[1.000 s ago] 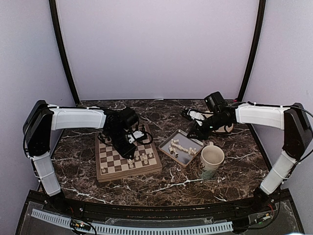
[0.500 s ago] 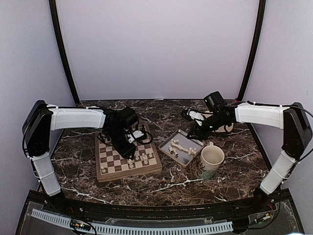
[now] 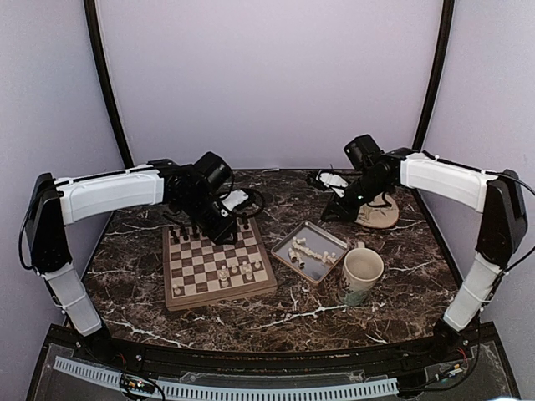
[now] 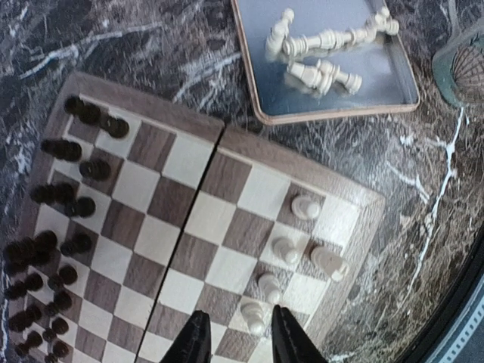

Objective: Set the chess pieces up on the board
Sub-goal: Place the pawn on e2, then pick up the rook from the storage box, then place the rook at h1.

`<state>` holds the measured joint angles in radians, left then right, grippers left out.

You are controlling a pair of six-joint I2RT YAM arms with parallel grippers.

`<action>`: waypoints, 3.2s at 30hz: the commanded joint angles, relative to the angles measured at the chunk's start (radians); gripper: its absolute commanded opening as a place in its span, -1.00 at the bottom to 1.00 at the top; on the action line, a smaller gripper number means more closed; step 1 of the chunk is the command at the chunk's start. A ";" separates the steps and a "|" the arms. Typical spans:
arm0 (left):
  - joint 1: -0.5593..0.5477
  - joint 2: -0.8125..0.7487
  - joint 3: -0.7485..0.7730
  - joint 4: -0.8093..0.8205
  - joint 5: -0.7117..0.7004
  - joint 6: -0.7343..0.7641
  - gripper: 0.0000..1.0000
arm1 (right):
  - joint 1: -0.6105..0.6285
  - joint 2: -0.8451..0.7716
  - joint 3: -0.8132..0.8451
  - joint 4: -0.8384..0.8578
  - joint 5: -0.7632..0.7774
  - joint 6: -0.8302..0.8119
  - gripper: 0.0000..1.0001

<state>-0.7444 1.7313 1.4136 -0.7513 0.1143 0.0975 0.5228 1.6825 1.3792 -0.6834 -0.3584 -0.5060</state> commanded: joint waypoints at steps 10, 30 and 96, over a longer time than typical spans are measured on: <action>-0.001 0.041 0.033 0.371 0.057 -0.010 -0.38 | 0.105 0.265 0.174 -0.280 0.183 -0.067 -0.48; 0.001 0.014 -0.033 0.402 0.058 -0.007 -0.38 | 0.137 0.368 0.225 -0.366 0.329 -0.051 -0.52; 0.358 -0.323 -0.240 0.546 -0.138 -0.140 -0.20 | 0.416 0.692 0.888 -0.364 0.189 -0.020 -0.91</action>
<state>-0.3904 1.4368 1.1843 -0.2295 -0.0242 -0.0467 0.9234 2.3589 2.2349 -1.0489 -0.1429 -0.5400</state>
